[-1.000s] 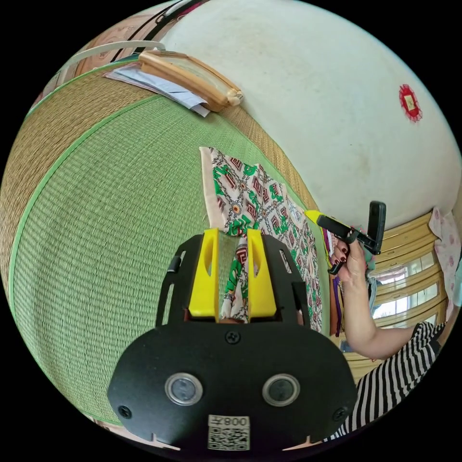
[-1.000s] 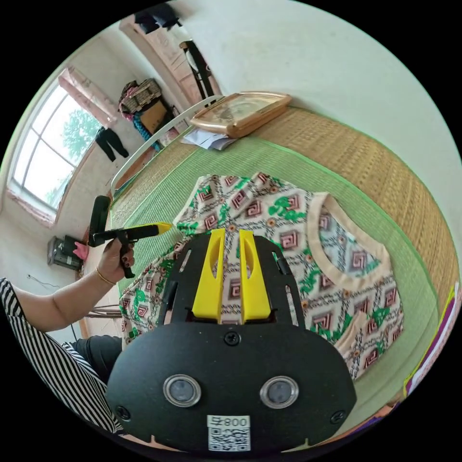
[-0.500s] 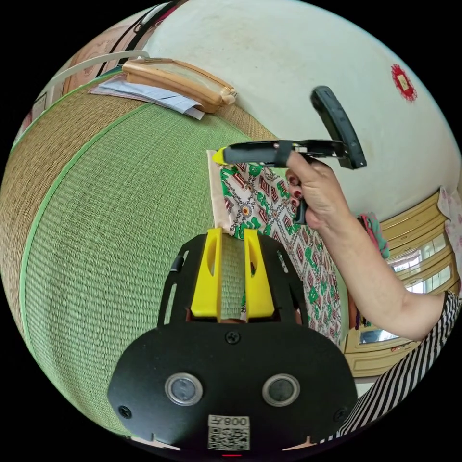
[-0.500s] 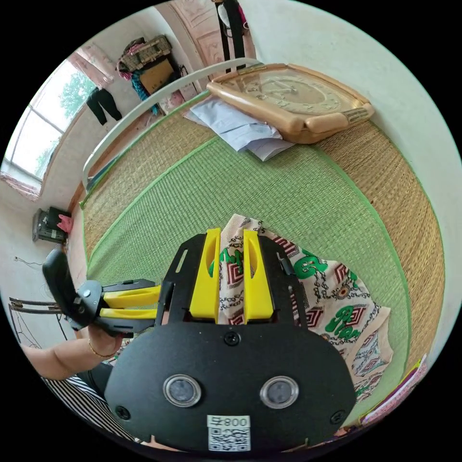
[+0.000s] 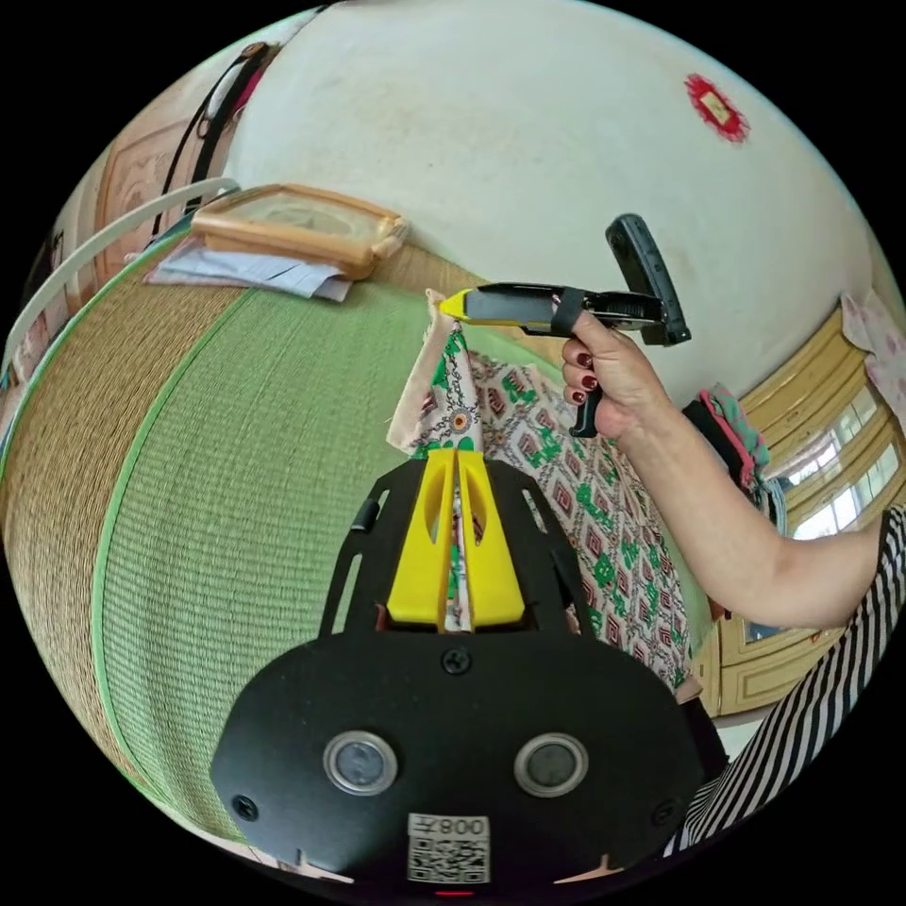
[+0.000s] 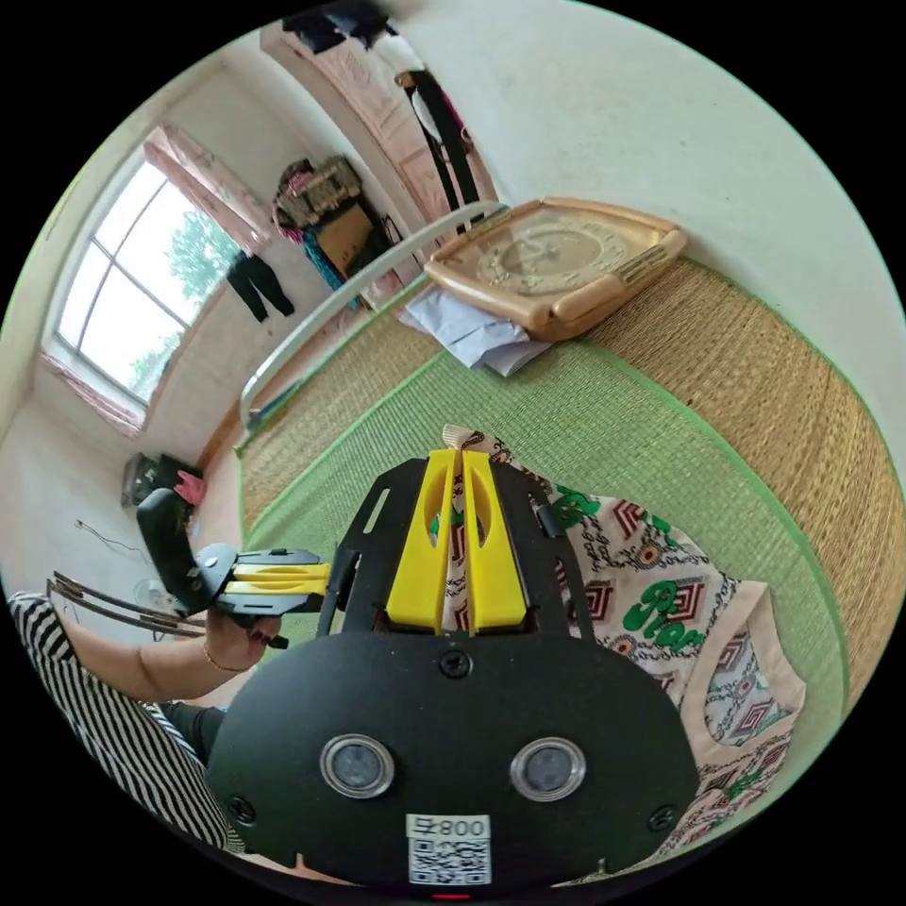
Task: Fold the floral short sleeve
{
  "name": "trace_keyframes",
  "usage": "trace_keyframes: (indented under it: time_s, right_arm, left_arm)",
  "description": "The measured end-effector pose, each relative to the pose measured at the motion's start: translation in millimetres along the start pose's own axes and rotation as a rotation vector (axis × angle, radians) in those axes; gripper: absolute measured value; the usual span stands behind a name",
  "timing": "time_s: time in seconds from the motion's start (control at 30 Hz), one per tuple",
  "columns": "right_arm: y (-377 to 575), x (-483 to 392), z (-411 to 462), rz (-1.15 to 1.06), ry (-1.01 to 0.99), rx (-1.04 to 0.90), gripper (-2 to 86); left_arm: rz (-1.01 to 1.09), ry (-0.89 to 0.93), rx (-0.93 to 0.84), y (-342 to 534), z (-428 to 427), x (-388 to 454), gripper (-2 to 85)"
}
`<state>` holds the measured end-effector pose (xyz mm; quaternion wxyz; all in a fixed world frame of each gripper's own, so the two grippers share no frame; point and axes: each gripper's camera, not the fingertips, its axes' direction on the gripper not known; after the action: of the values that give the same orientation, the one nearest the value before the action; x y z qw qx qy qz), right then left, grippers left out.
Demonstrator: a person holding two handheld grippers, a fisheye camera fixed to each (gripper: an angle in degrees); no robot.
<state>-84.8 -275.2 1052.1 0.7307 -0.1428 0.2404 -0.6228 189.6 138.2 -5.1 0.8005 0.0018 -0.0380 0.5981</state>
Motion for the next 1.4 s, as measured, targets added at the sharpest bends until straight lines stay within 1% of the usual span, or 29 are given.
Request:
trace_keyframes:
  time_s: [0.03, 0.1, 0.17, 0.23, 0.33, 0.37, 0.43, 0.5, 0.6, 0.77, 0.87, 0.9, 0.97, 1.03, 1.07, 1.13, 1.2, 1.27, 1.33, 1.4]
  right_arm:
    - [6.3, 7.4, -13.4, 0.012, -0.023, 0.022, 1.1]
    - [40.1, 38.3, -64.5, 0.072, -0.114, 0.134, 1.1]
    - [64.9, 60.6, -86.9, 0.109, -0.134, 0.154, 1.1]
    - [86.6, 83.8, -96.7, 0.157, -0.162, 0.162, 1.1]
    - [111.4, 112.6, -100.1, 0.223, -0.195, 0.168, 1.0]
    - [117.0, 119.9, -99.2, 0.235, -0.207, 0.168, 0.9]
    - [121.3, 128.7, -95.8, 0.248, -0.232, 0.161, 0.9]
    - [123.0, 135.6, -93.4, 0.256, -0.268, 0.164, 0.9]
    - [119.9, 135.9, -92.8, 0.245, -0.281, 0.163, 0.9]
    - [115.1, 133.6, -98.5, 0.232, -0.332, 0.189, 1.0]
    - [118.2, 135.1, -113.2, 0.227, -0.372, 0.226, 1.0]
    - [123.1, 138.1, -119.9, 0.230, -0.387, 0.235, 1.1]
    - [136.5, 145.7, -129.3, 0.246, -0.385, 0.234, 1.2]
    - [155.7, 157.9, -135.3, 0.296, -0.337, 0.207, 1.3]
    - [170.8, 168.1, -137.5, 0.350, -0.306, 0.195, 1.2]
    - [190.5, 181.6, -139.4, 0.430, -0.257, 0.162, 1.0]
    - [206.3, 185.5, -147.6, 0.492, -0.209, 0.155, 0.8]
    - [202.1, 172.9, -153.9, 0.466, -0.191, 0.164, 0.6]
    - [184.5, 151.5, -151.1, 0.404, -0.176, 0.163, 0.4]
    - [148.2, 118.3, -125.1, 0.304, -0.160, 0.093, 0.2]
  left_arm:
    - [0.039, 0.006, 0.003, -0.6, -4.6, 15.1, 1.2]
    - [0.089, 0.010, 0.011, 0.4, -9.4, 37.0, 2.0]
    - [0.123, 0.032, 0.027, 1.3, -10.5, 52.6, 4.1]
    - [0.099, 0.086, -0.015, -2.0, 6.7, 54.2, 8.5]
    - [0.012, 0.180, -0.097, -8.4, 39.1, 37.6, 10.9]
    - [-0.007, 0.212, -0.104, -9.5, 43.7, 33.4, 10.9]
    - [-0.110, 0.308, -0.112, -12.5, 56.9, 13.3, 10.4]
    - [-0.147, 0.372, -0.122, -13.5, 63.9, 5.1, 8.9]
    - [-0.158, 0.407, -0.161, -12.0, 71.9, 4.9, 4.5]
    - [-0.155, 0.417, -0.056, 3.6, 40.8, 15.8, 2.0]
    - [-0.078, 0.371, 0.038, 15.0, 4.2, 38.4, 1.7]
    - [-0.019, 0.372, 0.059, 19.0, -7.3, 53.2, 1.8]
    - [0.072, 0.375, 0.043, 26.2, -12.8, 79.9, 2.1]
    - [0.182, 0.340, -0.040, 40.8, 1.8, 115.6, 2.8]
    - [0.205, 0.326, -0.073, 45.4, 9.3, 123.3, 3.2]
    - [0.255, 0.296, -0.220, 64.9, 43.1, 143.0, 5.2]
    - [0.261, 0.342, -0.281, 77.4, 56.6, 148.6, 6.2]
    - [0.270, 0.362, -0.268, 85.7, 51.9, 152.1, 6.5]
    - [0.264, 0.272, -0.225, 93.4, 40.5, 153.1, 6.2]
    - [0.245, 0.226, -0.230, 98.5, 41.8, 150.1, 5.4]
